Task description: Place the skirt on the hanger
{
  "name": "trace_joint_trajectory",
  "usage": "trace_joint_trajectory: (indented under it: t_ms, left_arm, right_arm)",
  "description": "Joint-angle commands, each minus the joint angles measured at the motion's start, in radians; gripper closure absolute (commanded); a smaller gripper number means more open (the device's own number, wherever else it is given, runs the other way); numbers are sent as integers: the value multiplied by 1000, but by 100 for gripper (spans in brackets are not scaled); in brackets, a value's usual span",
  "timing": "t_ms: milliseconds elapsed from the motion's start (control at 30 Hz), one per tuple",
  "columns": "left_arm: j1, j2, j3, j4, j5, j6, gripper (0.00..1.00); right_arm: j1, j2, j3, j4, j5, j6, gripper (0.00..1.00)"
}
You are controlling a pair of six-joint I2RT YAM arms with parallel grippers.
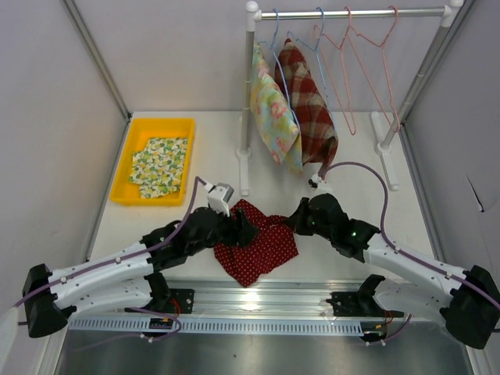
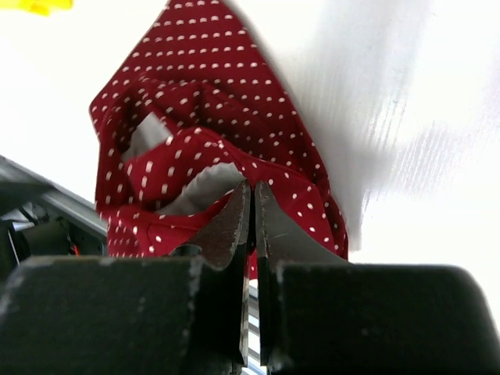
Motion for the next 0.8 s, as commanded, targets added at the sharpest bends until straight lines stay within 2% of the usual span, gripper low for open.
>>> trace_joint_trajectory:
  t_ms: [0,167,300,400,533,767]
  left_arm:
    - [5,13,99,-125,-161,-48,27]
    - [14,64,120,-223,-204,-94,26]
    - [86,90,106,-239,-164,-85,25]
    - [167,125,80,-202,-67,-46,26]
    - [223,177,58,-142,41,-11,28]
    - [273,302,57,-39,110,18,29]
  right_arm:
    - [48,-72,3,-12,97,-59,100]
    - [96,-132,20,-67,174,-89,100]
    - [119,-139,25,-90,200,-92,100]
    - [142,-155,28,-111,227,-90,100]
    - [163,-175,37,-156,257,-89,100]
    - [172,-196,39,-180,263,-89,100]
